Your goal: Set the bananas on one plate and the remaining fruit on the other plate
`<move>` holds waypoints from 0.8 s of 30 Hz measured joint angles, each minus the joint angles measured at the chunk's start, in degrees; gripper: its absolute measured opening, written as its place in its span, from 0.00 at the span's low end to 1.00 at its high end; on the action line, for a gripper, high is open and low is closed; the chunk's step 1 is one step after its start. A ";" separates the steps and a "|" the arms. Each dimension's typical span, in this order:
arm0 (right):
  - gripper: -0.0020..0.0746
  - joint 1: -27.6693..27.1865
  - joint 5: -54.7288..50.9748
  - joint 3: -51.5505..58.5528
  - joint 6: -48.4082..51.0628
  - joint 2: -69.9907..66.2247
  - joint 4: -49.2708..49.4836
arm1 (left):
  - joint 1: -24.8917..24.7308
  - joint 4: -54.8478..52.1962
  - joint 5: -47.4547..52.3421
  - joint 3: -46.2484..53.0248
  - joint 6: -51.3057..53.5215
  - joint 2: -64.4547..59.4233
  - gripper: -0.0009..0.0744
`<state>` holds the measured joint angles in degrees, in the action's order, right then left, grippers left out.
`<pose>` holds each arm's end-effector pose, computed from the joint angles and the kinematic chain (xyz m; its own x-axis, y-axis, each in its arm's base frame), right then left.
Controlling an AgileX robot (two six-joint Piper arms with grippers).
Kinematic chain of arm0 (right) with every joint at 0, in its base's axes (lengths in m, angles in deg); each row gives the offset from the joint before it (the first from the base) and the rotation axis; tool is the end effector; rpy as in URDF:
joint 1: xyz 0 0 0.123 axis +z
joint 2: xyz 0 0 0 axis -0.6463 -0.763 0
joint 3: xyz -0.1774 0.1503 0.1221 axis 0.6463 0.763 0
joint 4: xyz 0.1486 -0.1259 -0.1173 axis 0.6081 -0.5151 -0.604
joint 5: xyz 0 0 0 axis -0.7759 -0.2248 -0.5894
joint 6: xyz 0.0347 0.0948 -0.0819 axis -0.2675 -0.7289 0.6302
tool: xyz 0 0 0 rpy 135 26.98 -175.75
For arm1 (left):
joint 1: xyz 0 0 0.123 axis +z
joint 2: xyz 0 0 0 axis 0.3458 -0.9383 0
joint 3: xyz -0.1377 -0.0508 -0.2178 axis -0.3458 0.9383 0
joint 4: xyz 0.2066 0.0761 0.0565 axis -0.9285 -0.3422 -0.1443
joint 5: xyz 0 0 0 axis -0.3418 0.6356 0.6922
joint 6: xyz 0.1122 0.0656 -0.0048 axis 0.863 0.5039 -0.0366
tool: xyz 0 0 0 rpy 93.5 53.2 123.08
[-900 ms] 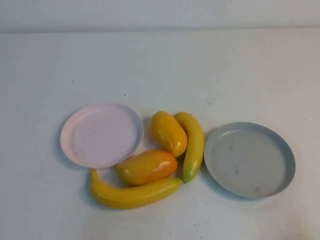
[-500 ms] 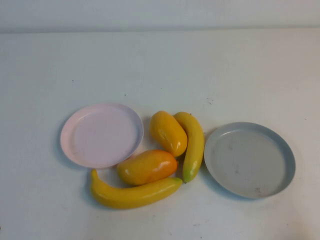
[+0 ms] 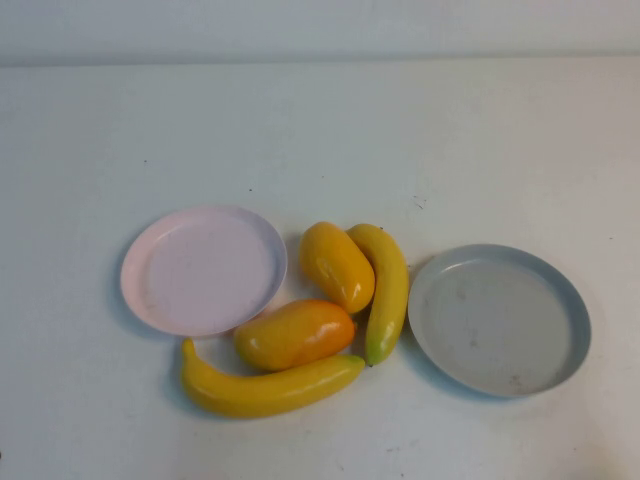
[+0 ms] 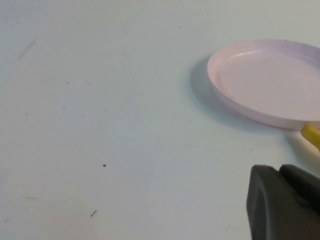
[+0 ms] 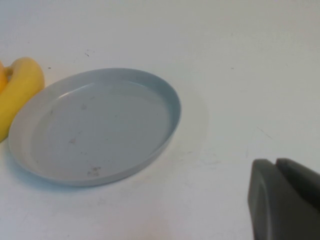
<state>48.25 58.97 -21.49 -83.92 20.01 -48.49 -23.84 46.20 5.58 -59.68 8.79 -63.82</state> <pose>0.0869 0.0115 0.1612 -0.3037 0.0772 -0.9496 -0.0987 0.9888 0.1120 0.0883 -0.0070 0.1635 -0.2725 0.0171 -0.9620 0.0734 0.9973 -0.0031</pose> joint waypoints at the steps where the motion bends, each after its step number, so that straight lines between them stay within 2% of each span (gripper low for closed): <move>1: 0.01 0.00 0.00 0.00 0.00 0.00 0.00 | 0.00 0.00 0.00 0.00 0.00 0.00 0.01; 10: 0.01 0.00 0.00 0.00 0.00 0.00 0.00 | 0.00 4.71 -0.54 0.00 -0.89 0.00 0.01; 18: 0.01 0.00 0.00 0.00 0.00 0.00 0.00 | 0.00 25.39 -10.24 0.00 -8.13 0.00 0.01; 24: 0.01 0.00 0.00 0.00 0.00 0.00 0.00 | 0.00 29.48 -17.13 0.00 -6.48 0.00 0.01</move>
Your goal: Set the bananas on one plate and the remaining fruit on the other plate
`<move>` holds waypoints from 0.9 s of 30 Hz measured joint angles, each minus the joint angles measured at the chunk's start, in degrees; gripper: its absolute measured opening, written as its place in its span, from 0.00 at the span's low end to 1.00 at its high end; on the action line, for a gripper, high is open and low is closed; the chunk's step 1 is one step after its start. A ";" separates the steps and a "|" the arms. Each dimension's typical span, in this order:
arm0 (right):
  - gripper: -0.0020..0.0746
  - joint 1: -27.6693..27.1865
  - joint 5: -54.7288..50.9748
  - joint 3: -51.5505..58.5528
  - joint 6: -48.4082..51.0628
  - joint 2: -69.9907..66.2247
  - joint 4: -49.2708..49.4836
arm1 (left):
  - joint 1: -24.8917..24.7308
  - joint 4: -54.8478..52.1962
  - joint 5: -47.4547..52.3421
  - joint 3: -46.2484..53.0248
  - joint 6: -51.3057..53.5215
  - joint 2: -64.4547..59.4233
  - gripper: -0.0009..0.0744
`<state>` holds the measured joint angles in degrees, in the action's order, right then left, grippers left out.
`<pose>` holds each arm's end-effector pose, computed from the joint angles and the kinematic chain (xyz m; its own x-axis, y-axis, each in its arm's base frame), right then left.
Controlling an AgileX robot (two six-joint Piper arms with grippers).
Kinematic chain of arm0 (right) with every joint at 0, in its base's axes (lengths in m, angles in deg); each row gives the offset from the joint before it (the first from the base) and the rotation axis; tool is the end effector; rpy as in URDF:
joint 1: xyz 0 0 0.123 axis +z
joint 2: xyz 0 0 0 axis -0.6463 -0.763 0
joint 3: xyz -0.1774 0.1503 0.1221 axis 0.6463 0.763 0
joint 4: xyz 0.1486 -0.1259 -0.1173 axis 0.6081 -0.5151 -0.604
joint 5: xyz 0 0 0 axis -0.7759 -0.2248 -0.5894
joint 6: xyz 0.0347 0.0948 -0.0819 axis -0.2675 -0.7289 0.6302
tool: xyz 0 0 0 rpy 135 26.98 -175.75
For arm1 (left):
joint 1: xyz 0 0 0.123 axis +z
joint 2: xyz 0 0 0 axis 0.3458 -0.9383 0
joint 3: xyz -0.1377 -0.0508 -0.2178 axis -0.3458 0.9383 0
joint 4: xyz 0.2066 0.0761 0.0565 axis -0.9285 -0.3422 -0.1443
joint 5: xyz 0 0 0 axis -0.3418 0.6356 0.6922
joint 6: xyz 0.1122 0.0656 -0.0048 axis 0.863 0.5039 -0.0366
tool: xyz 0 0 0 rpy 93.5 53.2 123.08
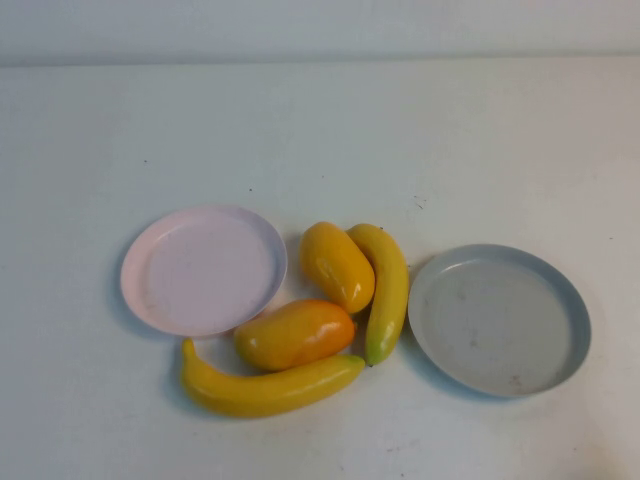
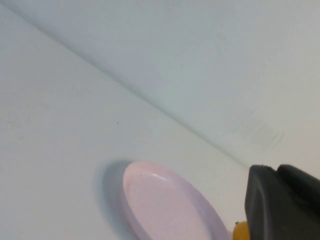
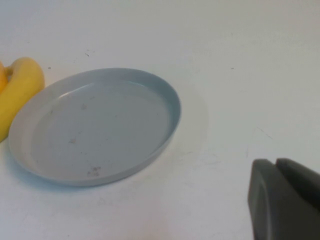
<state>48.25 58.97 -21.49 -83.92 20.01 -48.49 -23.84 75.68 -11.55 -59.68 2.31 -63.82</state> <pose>0.0869 0.0115 0.1612 -0.3037 0.0772 -0.9496 -0.0987 0.9888 0.1120 0.0930 -0.0094 0.2028 -0.0285 -0.5875 -0.8087 0.0894 0.8043 -0.5875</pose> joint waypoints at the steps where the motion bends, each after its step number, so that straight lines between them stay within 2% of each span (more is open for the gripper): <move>1: 0.01 0.00 0.00 0.00 0.00 0.00 0.00 | 0.00 0.33 -0.28 0.00 0.00 0.00 0.01; 4: 0.01 0.00 0.00 0.00 0.00 0.00 0.00 | 0.00 1.38 1.68 0.00 -2.20 0.00 0.01; 9: 0.01 0.00 0.00 0.00 0.00 0.00 0.00 | 0.00 0.97 17.84 -7.92 -2.65 -3.59 0.01; 20: 0.01 0.00 0.00 0.00 0.00 0.00 0.00 | 0.13 -9.38 50.81 -33.35 4.78 -29.39 0.01; 27: 0.01 0.00 0.00 0.00 0.00 0.00 0.00 | 0.13 -12.50 57.99 -43.67 11.94 -46.09 0.01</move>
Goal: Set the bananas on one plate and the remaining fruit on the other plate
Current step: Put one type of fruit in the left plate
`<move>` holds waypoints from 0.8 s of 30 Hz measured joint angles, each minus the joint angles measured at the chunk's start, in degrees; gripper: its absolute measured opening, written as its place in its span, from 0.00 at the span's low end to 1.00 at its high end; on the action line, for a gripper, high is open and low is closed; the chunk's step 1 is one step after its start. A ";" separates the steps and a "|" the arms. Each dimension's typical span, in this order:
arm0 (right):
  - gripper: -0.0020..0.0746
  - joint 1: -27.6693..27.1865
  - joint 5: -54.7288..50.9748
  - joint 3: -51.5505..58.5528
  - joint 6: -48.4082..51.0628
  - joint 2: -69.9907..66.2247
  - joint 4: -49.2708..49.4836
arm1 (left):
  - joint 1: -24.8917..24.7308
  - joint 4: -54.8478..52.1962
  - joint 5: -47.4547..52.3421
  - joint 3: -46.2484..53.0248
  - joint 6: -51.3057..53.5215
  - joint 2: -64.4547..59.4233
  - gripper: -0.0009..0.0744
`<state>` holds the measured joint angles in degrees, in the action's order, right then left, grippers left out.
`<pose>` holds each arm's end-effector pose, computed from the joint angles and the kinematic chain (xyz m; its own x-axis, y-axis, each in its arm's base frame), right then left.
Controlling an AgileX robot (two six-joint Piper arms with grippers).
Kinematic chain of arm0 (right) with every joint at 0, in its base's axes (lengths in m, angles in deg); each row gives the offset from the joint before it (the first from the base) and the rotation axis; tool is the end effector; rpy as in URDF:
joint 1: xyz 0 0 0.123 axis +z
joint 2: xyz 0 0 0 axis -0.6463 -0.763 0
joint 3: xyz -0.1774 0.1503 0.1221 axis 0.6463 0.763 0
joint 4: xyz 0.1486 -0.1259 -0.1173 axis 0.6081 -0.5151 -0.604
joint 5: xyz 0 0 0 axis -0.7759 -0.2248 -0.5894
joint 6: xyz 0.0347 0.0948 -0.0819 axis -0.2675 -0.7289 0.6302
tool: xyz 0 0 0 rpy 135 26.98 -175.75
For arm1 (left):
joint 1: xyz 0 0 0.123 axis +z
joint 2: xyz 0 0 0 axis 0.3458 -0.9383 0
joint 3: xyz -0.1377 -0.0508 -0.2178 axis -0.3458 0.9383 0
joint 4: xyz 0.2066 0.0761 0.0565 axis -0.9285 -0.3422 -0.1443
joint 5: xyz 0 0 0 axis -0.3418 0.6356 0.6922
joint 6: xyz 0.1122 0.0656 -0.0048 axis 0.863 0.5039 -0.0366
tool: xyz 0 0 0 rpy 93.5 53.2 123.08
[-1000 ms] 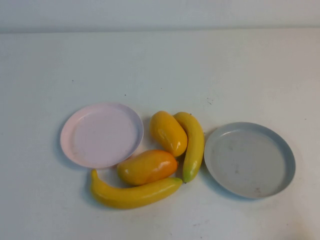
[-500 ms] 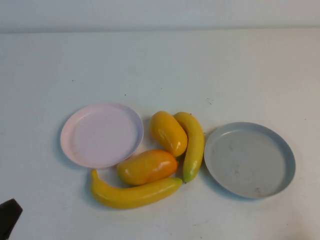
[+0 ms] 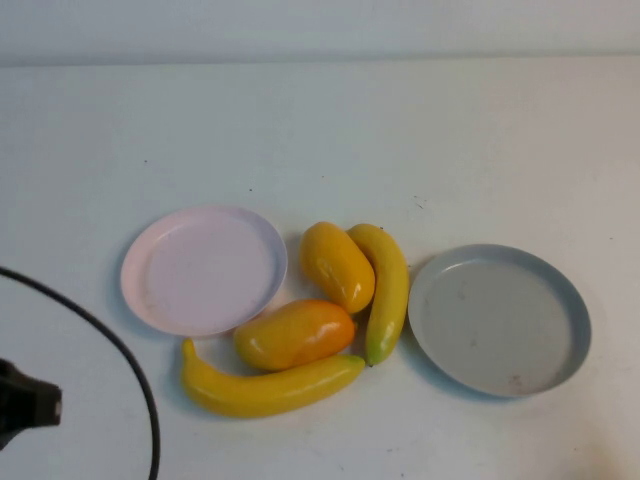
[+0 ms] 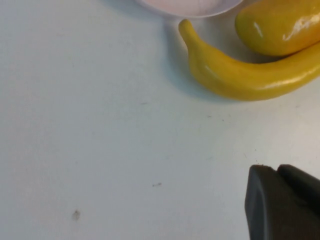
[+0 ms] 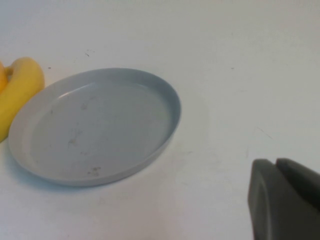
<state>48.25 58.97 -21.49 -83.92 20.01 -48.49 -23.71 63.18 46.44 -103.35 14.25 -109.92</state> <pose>0.0869 0.0115 0.1612 -0.3037 0.0772 -0.9496 -0.0987 0.9888 0.1120 0.1344 -0.0449 0.2605 -0.8521 0.0141 -0.5232 0.1747 0.9500 -0.2589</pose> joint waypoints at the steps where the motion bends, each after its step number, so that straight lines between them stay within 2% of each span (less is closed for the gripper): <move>1: 0.01 0.00 0.00 0.00 0.00 0.00 0.00 | -0.13 -0.10 0.22 -1.01 0.85 -1.92 0.01; 6: 0.01 0.00 0.00 0.00 0.00 0.00 0.00 | -3.84 -0.58 0.01 -7.20 5.52 -14.07 0.01; 13: 0.01 0.00 0.00 0.00 0.00 0.00 0.00 | -16.34 -6.08 -1.55 -17.95 10.25 -29.36 0.01; 20: 0.01 0.00 0.00 0.00 0.00 0.00 0.00 | -26.05 -9.16 -0.03 -28.10 18.57 -42.55 0.01; 24: 0.01 0.00 0.00 0.00 0.00 0.00 0.00 | -30.02 -9.44 1.84 -33.65 26.61 -47.53 0.01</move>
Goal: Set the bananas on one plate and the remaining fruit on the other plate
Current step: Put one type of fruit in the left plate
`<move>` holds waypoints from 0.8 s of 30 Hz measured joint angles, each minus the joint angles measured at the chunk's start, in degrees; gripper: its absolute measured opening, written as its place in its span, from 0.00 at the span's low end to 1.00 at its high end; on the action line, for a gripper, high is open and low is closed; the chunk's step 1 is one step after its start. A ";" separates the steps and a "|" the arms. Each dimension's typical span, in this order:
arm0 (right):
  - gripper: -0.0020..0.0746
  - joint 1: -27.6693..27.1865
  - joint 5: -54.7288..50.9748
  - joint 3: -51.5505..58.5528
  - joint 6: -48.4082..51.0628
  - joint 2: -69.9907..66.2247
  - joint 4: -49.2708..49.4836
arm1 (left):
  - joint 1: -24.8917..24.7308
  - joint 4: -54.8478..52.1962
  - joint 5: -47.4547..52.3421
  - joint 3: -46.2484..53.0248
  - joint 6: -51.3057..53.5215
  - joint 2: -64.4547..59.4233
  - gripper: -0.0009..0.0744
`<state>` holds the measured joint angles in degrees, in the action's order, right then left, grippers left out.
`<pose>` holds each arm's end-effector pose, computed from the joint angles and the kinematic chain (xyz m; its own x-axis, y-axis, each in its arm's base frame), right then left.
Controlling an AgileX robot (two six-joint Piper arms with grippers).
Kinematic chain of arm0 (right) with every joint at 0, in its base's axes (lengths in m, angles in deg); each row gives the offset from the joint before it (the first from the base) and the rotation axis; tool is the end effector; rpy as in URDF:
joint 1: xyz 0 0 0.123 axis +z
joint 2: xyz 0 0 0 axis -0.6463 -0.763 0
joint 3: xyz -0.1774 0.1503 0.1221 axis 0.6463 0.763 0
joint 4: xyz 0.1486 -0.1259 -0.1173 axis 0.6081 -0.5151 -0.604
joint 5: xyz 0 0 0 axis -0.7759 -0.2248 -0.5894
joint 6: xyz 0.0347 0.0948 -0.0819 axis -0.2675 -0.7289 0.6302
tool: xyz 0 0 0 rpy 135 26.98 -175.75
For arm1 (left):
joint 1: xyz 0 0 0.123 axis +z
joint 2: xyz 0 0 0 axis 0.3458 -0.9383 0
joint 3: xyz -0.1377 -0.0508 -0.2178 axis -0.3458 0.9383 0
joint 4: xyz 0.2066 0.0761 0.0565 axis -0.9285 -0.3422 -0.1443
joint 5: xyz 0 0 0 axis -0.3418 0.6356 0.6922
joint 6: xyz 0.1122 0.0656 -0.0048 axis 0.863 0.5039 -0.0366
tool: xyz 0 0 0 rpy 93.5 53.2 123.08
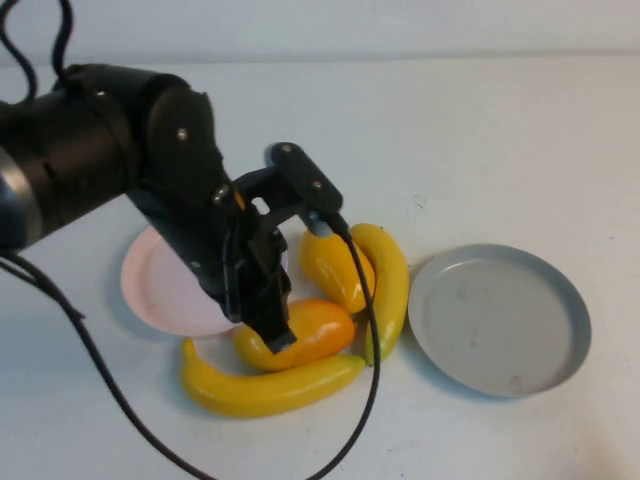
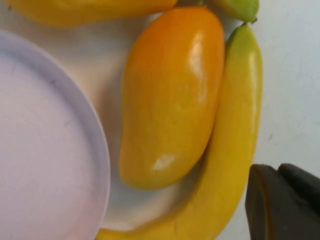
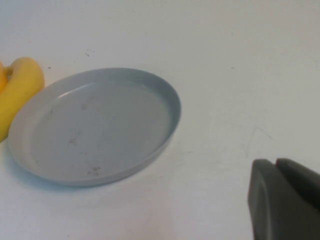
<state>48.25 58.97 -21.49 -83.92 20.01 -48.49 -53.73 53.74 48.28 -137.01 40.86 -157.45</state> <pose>0.0869 0.0115 0.1612 -0.3037 0.0772 -0.9496 -0.0987 0.9888 0.1120 0.2500 -0.1881 0.2324 -0.4156 0.8585 -0.3005 0.8987 0.4385 0.0097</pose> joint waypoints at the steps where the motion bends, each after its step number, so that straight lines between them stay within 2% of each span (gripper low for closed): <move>1: 0.01 0.00 0.00 0.00 0.00 0.00 0.00 | -0.56 0.00 0.00 -0.91 1.05 -0.93 0.01; 3: 0.01 0.00 0.00 0.00 0.00 0.00 0.00 | -1.39 0.00 -0.12 -2.84 2.55 -2.44 0.03; 5: 0.01 0.00 0.00 0.00 0.00 0.00 0.00 | -1.65 0.00 -0.12 -4.95 2.93 -3.96 0.10; 7: 0.01 0.00 0.00 0.00 0.00 0.00 0.00 | -1.73 0.00 0.76 -6.55 3.03 -5.60 0.22; 11: 0.01 0.00 0.00 0.00 0.00 0.00 0.00 | -1.73 -0.23 1.12 -7.44 2.56 -9.19 0.58; 13: 0.01 0.00 0.00 0.00 0.00 0.00 0.00 | -1.73 -1.38 0.11 -7.44 2.57 -11.04 0.72; 17: 0.01 0.00 0.00 0.00 0.00 0.00 0.00 | -1.73 -4.13 -1.80 -7.44 2.44 -13.59 0.81; 24: 0.01 0.00 0.00 0.00 0.00 0.00 0.00 | -1.73 -4.93 -4.74 -7.48 2.44 -15.86 0.82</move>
<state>48.25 58.97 -21.49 -83.92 20.01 -48.49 -55.46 48.80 43.53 -144.49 43.30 -173.31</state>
